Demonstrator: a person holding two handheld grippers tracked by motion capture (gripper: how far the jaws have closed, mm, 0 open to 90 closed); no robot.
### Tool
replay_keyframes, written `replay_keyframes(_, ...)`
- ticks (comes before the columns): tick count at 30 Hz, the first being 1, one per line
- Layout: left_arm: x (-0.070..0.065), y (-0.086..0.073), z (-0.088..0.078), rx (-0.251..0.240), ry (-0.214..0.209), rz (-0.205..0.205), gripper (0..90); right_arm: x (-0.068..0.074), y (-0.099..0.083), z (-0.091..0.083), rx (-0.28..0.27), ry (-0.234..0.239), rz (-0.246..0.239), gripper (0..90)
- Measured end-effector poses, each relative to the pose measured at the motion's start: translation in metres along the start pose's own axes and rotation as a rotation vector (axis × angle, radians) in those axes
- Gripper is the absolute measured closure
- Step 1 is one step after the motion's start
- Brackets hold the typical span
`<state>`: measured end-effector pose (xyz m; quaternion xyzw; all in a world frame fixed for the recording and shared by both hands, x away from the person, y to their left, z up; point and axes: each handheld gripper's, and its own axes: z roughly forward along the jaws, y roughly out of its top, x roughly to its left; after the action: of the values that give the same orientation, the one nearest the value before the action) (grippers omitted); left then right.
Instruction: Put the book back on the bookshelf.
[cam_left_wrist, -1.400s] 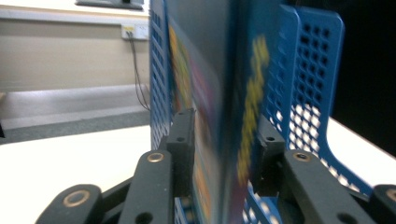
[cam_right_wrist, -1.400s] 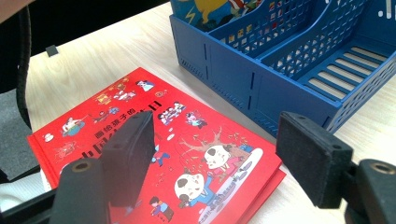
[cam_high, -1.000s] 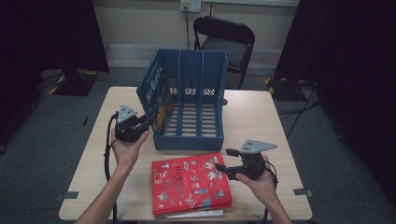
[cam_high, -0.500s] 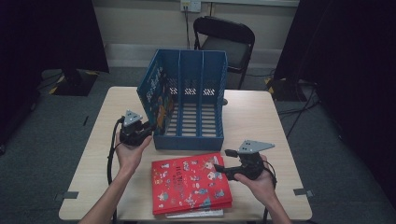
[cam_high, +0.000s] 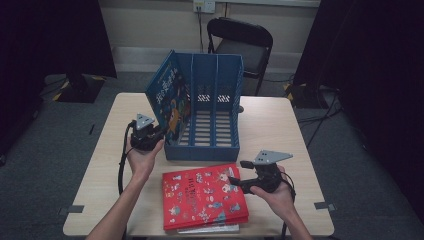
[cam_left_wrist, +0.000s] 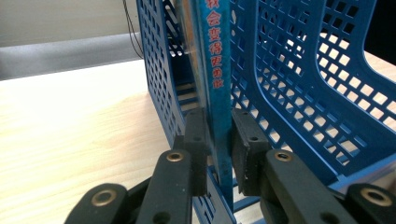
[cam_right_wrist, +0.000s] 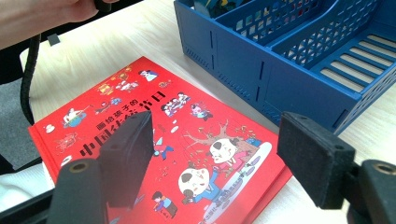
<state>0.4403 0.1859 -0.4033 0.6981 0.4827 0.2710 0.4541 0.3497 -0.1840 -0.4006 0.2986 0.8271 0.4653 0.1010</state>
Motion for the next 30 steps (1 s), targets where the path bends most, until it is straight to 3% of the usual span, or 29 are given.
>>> replay_keyframes(6, -0.003, 0.002, 0.003, 0.002, 0.020, 0.030, 77.7, -0.001, 0.000, 0.000, 0.003, 0.002, 0.000, 26.6)
replay_keyframes(9, -0.006, 0.005, 0.002, -0.007, 0.030, 0.071, 75.8, 0.000, 0.000, 0.000, 0.005, 0.002, -0.001, 26.6)
replay_keyframes(11, -0.005, 0.011, 0.002, -0.017, 0.021, 0.065, 75.0, 0.000, 0.000, 0.001, 0.007, 0.003, -0.002, 26.6)
replay_keyframes(18, -0.006, 0.037, 0.001, -0.081, 0.057, 0.072, 71.8, -0.001, 0.000, 0.000, 0.003, 0.003, 0.000, 26.5)
replay_keyframes(20, -0.007, 0.045, 0.002, -0.097, 0.080, 0.103, 71.0, -0.001, 0.000, 0.000, 0.004, 0.003, -0.001, 26.6)
replay_keyframes(23, -0.007, 0.054, 0.004, -0.109, 0.095, 0.089, 70.1, 0.000, 0.000, -0.001, 0.005, 0.003, -0.001, 26.5)
replay_keyframes(26, -0.011, 0.058, 0.007, -0.093, 0.155, 0.152, 73.3, -0.001, 0.000, -0.003, 0.000, 0.001, -0.001, 26.5)
replay_keyframes(27, -0.011, 0.058, 0.007, -0.093, 0.152, 0.133, 74.3, -0.002, -0.001, -0.003, -0.001, 0.000, 0.002, 26.5)
replay_keyframes(30, -0.014, 0.057, 0.008, -0.102, 0.163, 0.137, 75.0, -0.002, -0.001, -0.003, 0.000, 0.001, 0.000, 26.5)
